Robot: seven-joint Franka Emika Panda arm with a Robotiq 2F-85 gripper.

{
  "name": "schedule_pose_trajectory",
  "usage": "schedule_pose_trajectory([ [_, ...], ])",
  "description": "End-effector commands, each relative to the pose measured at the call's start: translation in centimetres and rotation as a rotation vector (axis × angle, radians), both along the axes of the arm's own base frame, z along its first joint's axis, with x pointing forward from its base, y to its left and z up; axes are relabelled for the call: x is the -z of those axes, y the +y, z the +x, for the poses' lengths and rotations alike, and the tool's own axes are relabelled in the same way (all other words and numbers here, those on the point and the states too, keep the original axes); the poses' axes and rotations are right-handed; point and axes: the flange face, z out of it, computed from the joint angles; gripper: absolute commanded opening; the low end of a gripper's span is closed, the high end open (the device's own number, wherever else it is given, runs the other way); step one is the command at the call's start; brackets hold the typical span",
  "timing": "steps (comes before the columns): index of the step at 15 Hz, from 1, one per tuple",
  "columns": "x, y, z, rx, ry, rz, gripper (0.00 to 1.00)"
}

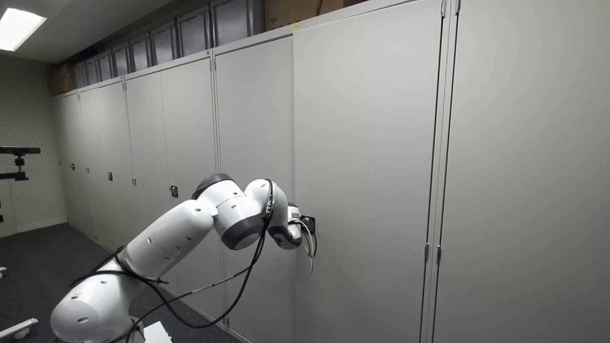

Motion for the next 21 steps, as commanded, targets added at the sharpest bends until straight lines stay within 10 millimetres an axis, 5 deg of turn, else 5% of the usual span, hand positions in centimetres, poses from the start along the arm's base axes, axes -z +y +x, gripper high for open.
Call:
schedule_pose_trajectory([
  [1, -0.40, -0.01, 0.96, -0.016, -0.016, -0.024, 0.52],
  [4, -0.39, 0.17, 1.23, -0.021, -0.018, -0.027, 0.43],
  [5, -0.43, 0.31, 1.34, -0.023, -0.020, -0.027, 0.29],
  [8, -0.56, 0.74, 1.36, -0.033, -0.023, -0.031, 0.07],
  [21, -0.79, 0.47, 1.89, -0.012, -0.029, -0.003, 0.08],
])
